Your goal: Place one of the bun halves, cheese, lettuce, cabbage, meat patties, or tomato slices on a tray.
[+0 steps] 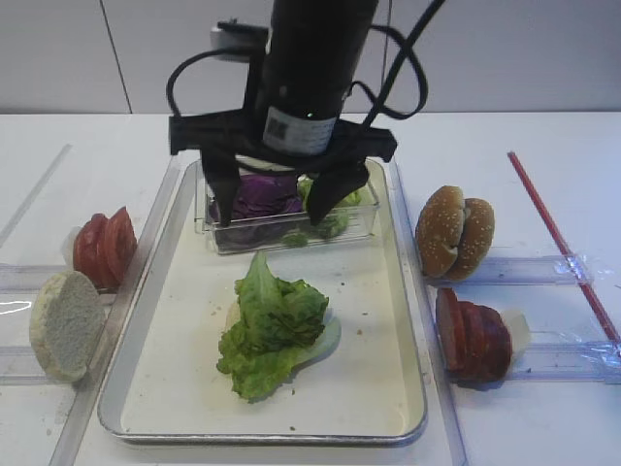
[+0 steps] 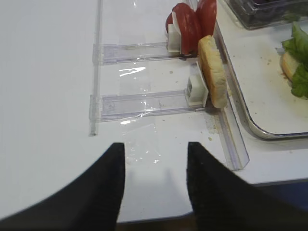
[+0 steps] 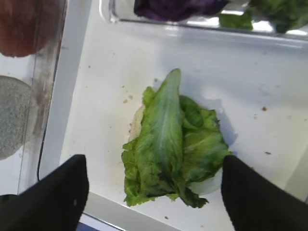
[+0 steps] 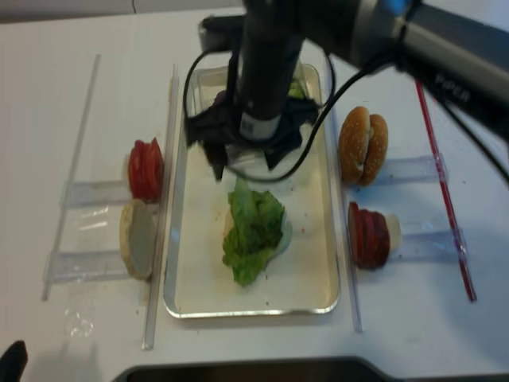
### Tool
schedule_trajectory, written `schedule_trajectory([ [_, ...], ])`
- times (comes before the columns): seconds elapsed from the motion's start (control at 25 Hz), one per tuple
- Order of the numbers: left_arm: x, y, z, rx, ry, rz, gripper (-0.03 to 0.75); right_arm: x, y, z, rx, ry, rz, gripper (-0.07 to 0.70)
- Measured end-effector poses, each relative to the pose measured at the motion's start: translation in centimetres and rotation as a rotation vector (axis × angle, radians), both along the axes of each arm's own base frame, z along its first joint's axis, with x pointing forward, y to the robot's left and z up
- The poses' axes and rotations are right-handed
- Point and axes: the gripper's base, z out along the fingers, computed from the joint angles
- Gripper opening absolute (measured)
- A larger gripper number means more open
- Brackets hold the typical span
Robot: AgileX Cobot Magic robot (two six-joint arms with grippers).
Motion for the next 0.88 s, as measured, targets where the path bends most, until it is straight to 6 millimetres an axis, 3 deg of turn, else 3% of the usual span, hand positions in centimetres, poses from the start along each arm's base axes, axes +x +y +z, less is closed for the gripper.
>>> schedule_trajectory([
  [0.28,0.0,0.0,0.0,0.0,0.0,0.0,0.293,1.2,-4.9,4.0,0.027,-0.103,-0.095,0.573],
  [0.44,0.0,0.0,0.0,0.0,0.0,0.0,0.293,1.1,-8.3,5.1,-0.008,-0.147,-0.144,0.573],
  [0.68,0.0,0.0,0.0,0.0,0.0,0.0,0.293,-0.4,-13.3,6.8,-0.052,-0.207,-0.207,0.573],
  [0.88,0.0,0.0,0.0,0.0,0.0,0.0,0.293,-2.2,-18.1,6.8,-0.103,-0.221,-0.272,0.573],
])
